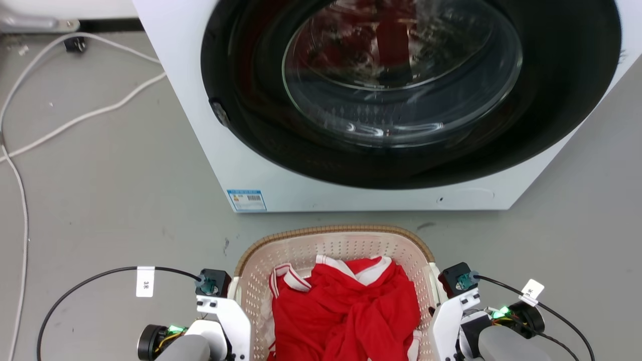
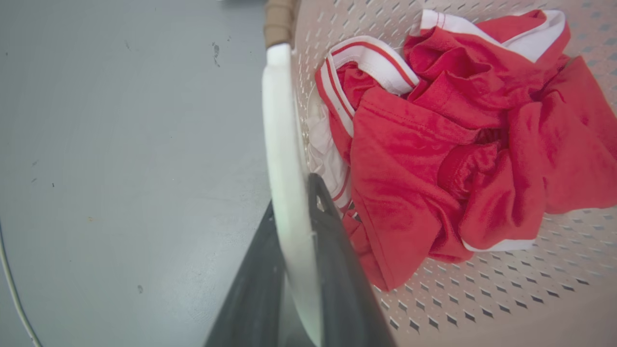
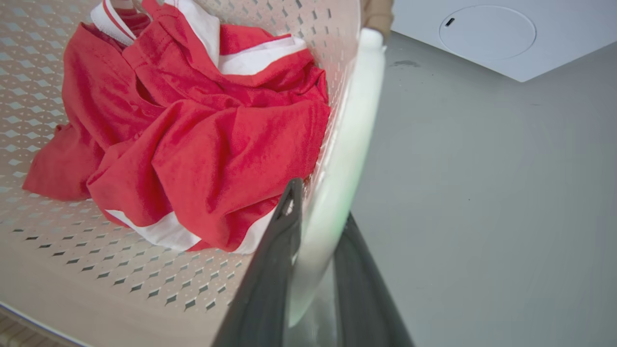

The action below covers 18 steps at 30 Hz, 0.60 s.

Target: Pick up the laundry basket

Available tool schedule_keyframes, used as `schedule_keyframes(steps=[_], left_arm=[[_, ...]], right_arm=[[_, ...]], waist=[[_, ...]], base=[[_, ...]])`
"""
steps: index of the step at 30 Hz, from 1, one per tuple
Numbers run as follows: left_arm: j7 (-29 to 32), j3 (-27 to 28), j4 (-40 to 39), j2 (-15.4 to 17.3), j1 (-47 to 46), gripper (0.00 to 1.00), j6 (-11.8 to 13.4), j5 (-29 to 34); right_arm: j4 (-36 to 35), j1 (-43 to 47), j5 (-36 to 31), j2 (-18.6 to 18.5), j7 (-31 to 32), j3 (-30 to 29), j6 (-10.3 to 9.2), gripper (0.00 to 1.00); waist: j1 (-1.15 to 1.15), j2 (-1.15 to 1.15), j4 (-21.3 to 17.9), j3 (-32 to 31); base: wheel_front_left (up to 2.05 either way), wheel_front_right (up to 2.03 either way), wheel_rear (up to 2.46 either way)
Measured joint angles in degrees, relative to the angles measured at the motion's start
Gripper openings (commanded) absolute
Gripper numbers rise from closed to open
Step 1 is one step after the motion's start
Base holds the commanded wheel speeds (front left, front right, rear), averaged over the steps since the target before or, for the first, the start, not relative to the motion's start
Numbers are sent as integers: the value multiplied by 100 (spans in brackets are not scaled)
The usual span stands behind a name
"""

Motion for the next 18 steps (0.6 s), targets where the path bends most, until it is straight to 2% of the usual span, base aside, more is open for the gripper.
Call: schedule_keyframes(steps=[18], left_arm=[[835, -1083, -336, 315, 190, 0, 0, -1007]], right_arm=[[110, 171, 602, 29, 576, 576, 1, 0]], waist=[[0, 0, 5, -939]], base=[[0, 0, 0]])
